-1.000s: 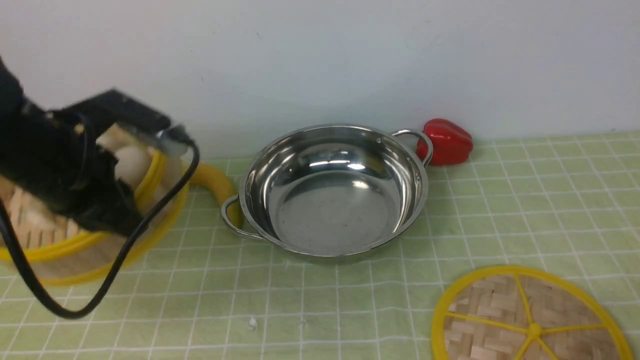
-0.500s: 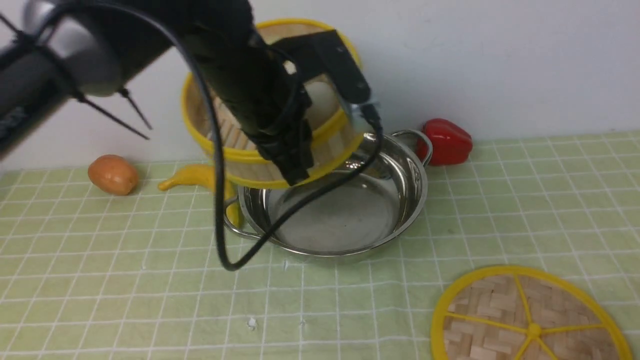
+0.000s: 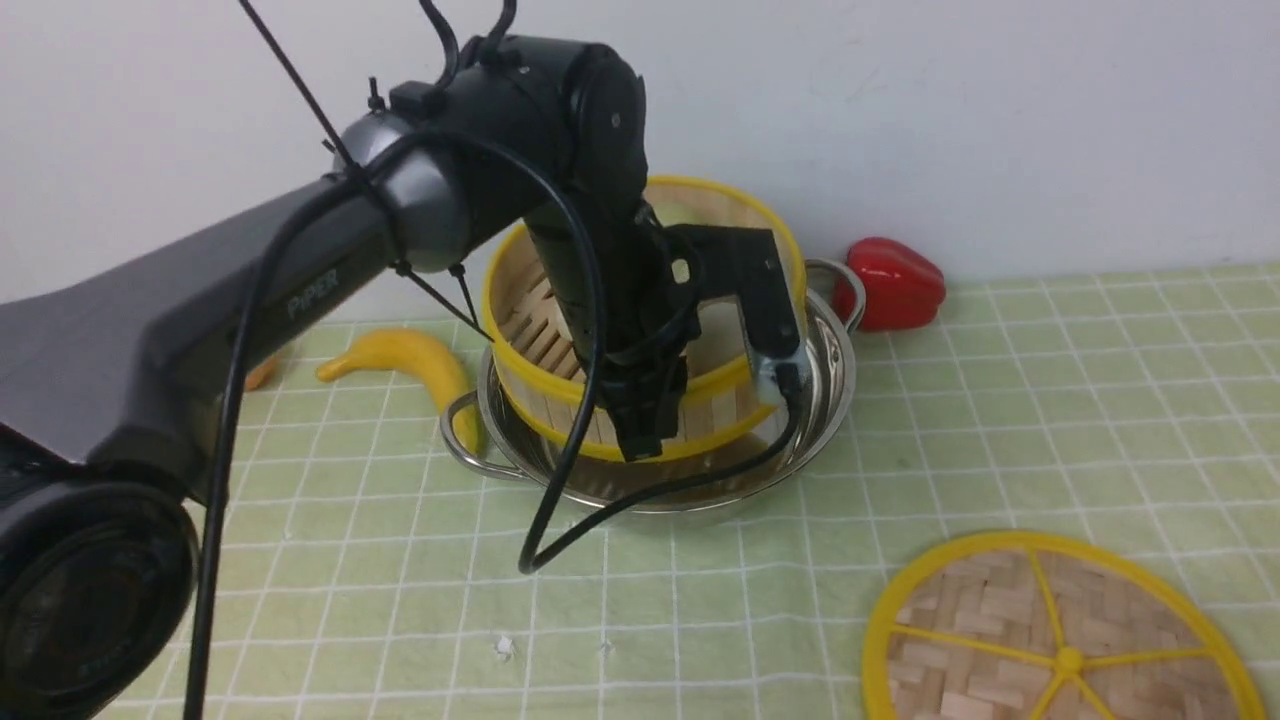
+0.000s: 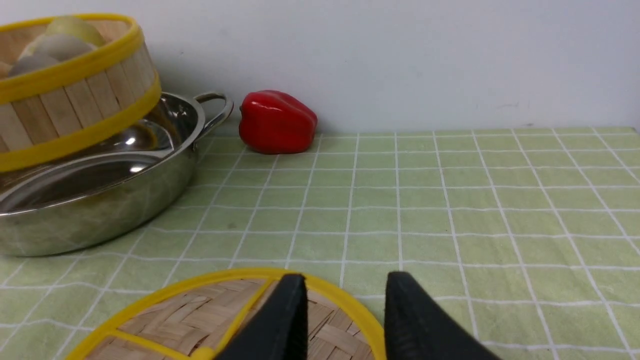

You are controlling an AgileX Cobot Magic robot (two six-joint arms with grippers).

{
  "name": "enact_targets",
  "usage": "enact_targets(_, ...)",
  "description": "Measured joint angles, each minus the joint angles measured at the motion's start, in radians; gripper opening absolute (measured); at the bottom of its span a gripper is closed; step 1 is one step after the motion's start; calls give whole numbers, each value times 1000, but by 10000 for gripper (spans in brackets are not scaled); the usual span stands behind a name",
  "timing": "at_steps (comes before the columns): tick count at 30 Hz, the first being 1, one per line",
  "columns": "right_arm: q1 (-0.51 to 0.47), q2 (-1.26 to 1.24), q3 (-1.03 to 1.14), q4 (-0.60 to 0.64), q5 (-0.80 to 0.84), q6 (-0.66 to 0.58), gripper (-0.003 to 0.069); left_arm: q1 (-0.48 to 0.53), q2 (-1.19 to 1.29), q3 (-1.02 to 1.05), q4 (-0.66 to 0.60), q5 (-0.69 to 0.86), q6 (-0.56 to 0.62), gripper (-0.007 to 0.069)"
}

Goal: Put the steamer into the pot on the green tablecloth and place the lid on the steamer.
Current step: 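Place the bamboo steamer basket with dumplings into the steel pot with the left gripper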

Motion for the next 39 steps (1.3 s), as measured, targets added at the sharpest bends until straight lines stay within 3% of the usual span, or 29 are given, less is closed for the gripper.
enact_targets(21,0,0,0,0,0,0,240,0,105,-1,-1,-90,22,50)
enact_targets(28,0,0,0,0,0,0,240,0,105,-4,-1,-101,23,202)
enact_targets(31,0,0,0,0,0,0,240,0,105,-7,3,-94,13,300)
enact_targets(34,0,0,0,0,0,0,240,0,105,-11,27,-61,-32,405)
enact_targets(39,0,0,0,0,0,0,240,0,97,-24,63,-45,-139,490)
